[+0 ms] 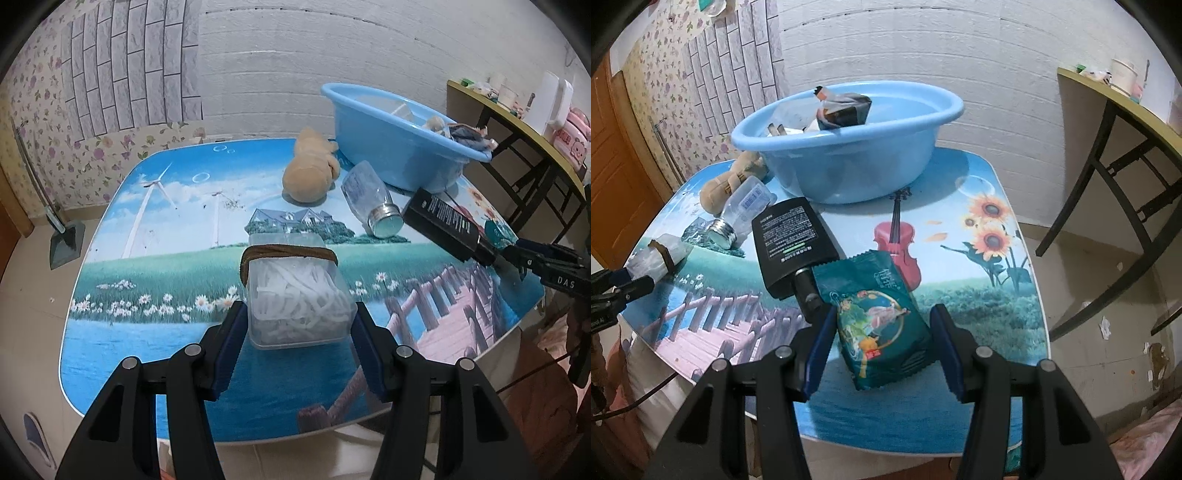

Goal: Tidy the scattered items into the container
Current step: 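Lift the strip box and green packet and carry both toward the basin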

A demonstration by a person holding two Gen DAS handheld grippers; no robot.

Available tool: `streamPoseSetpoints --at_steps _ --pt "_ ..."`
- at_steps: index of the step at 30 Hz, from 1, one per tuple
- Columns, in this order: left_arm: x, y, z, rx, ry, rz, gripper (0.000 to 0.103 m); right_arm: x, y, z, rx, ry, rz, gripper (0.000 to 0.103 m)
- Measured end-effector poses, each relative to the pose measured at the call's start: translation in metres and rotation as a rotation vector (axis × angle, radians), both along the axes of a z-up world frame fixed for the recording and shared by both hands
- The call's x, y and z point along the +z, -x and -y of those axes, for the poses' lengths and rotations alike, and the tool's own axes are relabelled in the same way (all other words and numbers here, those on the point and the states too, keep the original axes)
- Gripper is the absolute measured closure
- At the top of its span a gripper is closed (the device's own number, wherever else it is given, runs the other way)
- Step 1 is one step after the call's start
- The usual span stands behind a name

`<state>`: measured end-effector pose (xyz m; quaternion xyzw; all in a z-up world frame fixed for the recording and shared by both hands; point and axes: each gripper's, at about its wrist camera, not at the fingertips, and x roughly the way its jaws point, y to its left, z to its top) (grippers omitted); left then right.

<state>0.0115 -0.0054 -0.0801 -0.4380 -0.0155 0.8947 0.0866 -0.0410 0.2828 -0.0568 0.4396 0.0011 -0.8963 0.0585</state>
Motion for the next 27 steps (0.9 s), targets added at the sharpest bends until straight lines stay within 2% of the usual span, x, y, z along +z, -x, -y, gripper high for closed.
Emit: streamPoseSetpoints --at_steps 17,27 --pt "-0.008 0.007 0.002 0.021 0.005 0.012 0.046 -0.012 -0.002 0.004 0.029 0.027 0.019 0.051" --pt "-0.013 0.013 -0.002 0.010 0.034 0.012 0.046 -0.018 0.000 0.012 0.052 -0.012 0.020 0.051"
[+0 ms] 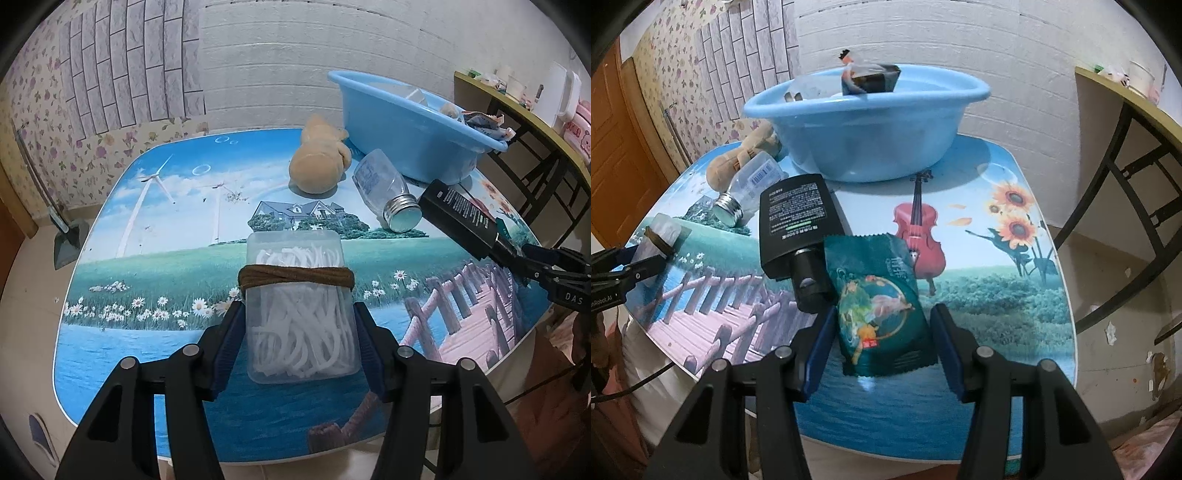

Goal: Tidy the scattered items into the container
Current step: 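Lift the strip box and green packet and carry both toward the basin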

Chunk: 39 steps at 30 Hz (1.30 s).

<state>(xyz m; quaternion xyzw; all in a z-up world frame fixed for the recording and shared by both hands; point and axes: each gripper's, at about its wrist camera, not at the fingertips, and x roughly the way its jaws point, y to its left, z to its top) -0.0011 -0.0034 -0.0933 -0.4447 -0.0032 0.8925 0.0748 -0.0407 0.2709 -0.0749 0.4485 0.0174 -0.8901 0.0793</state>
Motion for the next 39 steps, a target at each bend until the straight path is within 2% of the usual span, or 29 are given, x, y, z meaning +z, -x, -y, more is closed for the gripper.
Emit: streamPoseSetpoints --at_steps 3,6,15,31,39 --pt "0.001 0.001 0.001 0.008 -0.006 -0.004 0.046 0.000 0.000 -0.001 -0.005 -0.002 -0.008 0.051" --pt "0.006 -0.001 0.007 0.026 -0.052 -0.022 0.047 0.001 0.001 -0.006 -0.016 0.022 -0.011 0.056" --pt "0.022 -0.002 0.012 0.048 -0.077 -0.058 0.047 0.012 -0.002 -0.015 -0.041 0.071 -0.055 0.057" --pt "0.074 0.014 -0.012 -0.020 -0.124 -0.160 0.047 0.057 -0.008 -0.015 -0.034 0.136 -0.177 0.057" --pt "0.095 0.031 -0.033 -0.069 -0.132 -0.191 0.047 0.083 -0.006 -0.006 0.014 0.168 -0.247 0.057"
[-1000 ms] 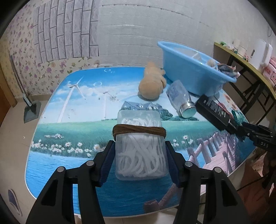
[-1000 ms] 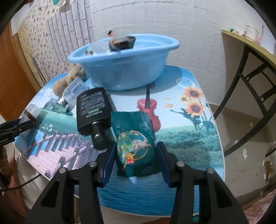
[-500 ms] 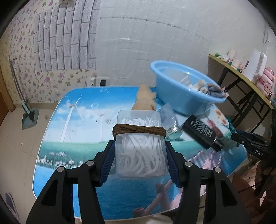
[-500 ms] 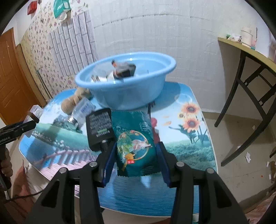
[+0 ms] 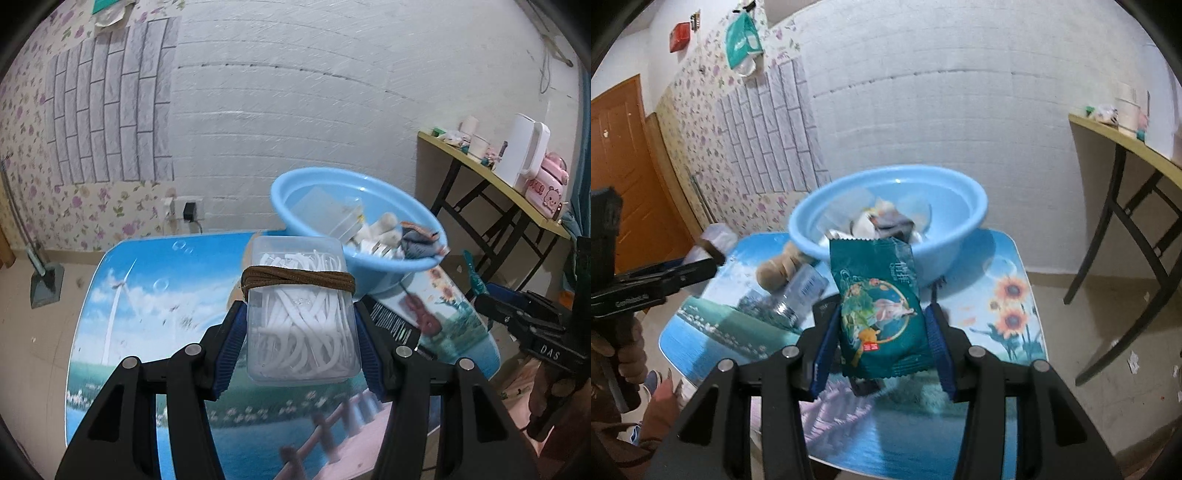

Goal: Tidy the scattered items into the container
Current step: 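Lift the strip box and green packet and carry both toward the basin, then lower the strip box and green packet into the basin and open both grippers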

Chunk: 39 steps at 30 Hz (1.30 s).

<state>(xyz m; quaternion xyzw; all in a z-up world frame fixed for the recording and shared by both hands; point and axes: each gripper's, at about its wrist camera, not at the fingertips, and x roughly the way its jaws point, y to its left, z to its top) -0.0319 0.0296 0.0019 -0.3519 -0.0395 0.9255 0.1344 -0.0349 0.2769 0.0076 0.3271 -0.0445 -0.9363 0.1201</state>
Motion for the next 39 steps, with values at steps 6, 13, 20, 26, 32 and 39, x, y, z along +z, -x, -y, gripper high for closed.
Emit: streamPoseSetpoints --at_steps 6,13,20,26,32,39 --pt "0.011 0.013 -0.018 -0.033 0.003 -0.019 0.047 0.009 0.011 0.001 0.026 0.026 -0.033 0.057" --pt "0.012 0.036 -0.041 -0.061 0.006 -0.006 0.047 0.004 0.029 0.006 0.058 0.025 -0.019 0.057" --pt "0.013 0.057 -0.065 -0.096 0.024 -0.005 0.047 0.001 0.044 0.003 0.075 0.031 -0.033 0.057" --pt "0.010 0.076 -0.081 -0.116 0.040 -0.001 0.047 0.000 0.065 0.001 0.089 0.031 -0.042 0.057" --pt "0.004 0.097 -0.089 -0.132 0.051 0.013 0.047 0.001 0.086 0.000 0.087 0.019 -0.058 0.057" --pt "-0.003 0.116 -0.100 -0.154 0.060 0.020 0.047 0.002 0.108 -0.006 0.070 0.016 -0.070 0.057"
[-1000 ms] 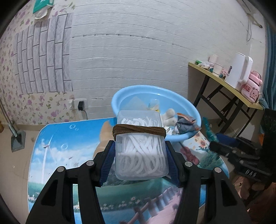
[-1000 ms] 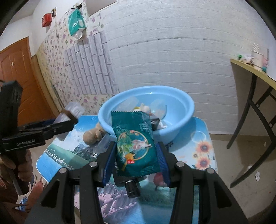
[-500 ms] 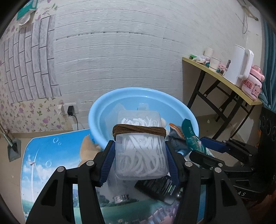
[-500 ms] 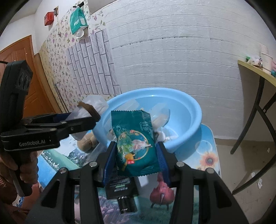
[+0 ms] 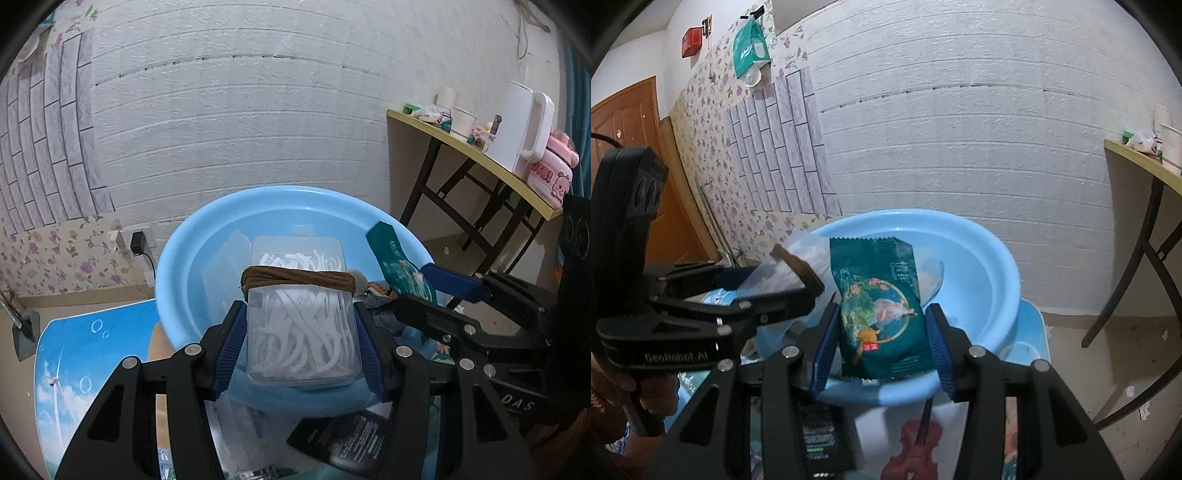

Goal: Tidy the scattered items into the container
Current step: 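Lower the strip box and green packet into the basin and open both grippers, then move the left gripper to the beige plush toy while the right reaches the clear glass bottle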

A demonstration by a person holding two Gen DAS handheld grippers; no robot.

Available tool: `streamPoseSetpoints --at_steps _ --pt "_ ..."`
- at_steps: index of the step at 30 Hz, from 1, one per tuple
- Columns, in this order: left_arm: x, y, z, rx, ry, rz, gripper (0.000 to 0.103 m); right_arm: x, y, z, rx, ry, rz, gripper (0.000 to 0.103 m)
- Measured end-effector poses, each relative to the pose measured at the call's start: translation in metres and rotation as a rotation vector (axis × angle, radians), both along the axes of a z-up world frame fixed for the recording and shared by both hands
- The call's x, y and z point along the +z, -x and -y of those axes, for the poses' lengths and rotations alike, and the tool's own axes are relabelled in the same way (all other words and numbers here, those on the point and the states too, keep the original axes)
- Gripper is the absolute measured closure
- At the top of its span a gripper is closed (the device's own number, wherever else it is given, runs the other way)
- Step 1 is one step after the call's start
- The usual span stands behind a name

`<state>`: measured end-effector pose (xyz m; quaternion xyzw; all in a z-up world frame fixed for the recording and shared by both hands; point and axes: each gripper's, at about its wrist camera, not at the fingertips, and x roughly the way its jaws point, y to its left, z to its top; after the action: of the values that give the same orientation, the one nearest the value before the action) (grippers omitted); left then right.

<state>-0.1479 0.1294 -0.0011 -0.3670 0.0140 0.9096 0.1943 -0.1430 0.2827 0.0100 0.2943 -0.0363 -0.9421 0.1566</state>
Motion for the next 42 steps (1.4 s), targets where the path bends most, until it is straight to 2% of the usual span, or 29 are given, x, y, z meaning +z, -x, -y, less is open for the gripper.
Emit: streamPoseSetpoints --at_steps 15,23,24,26,28,42 --pt "0.003 0.000 0.009 0.008 -0.017 -0.010 0.045 0.007 0.007 0.016 0.032 -0.020 -0.014 0.057" --pt "0.004 -0.007 0.020 0.008 -0.035 -0.019 0.040 -0.001 0.012 0.025 0.012 -0.035 0.032 0.057" --pt "0.004 -0.009 0.020 0.002 -0.039 -0.021 0.040 -0.002 0.011 0.025 0.010 -0.041 0.036 0.056" --pt "0.005 -0.013 0.022 -0.004 -0.046 -0.022 0.039 -0.002 0.009 0.028 0.002 -0.061 0.039 0.046" --pt "0.005 -0.015 0.024 -0.003 -0.047 -0.025 0.039 -0.001 0.010 0.030 -0.002 -0.069 0.047 0.043" --pt "-0.004 -0.044 0.080 0.111 -0.072 -0.004 0.039 0.001 -0.018 0.037 -0.020 -0.102 0.056 0.043"
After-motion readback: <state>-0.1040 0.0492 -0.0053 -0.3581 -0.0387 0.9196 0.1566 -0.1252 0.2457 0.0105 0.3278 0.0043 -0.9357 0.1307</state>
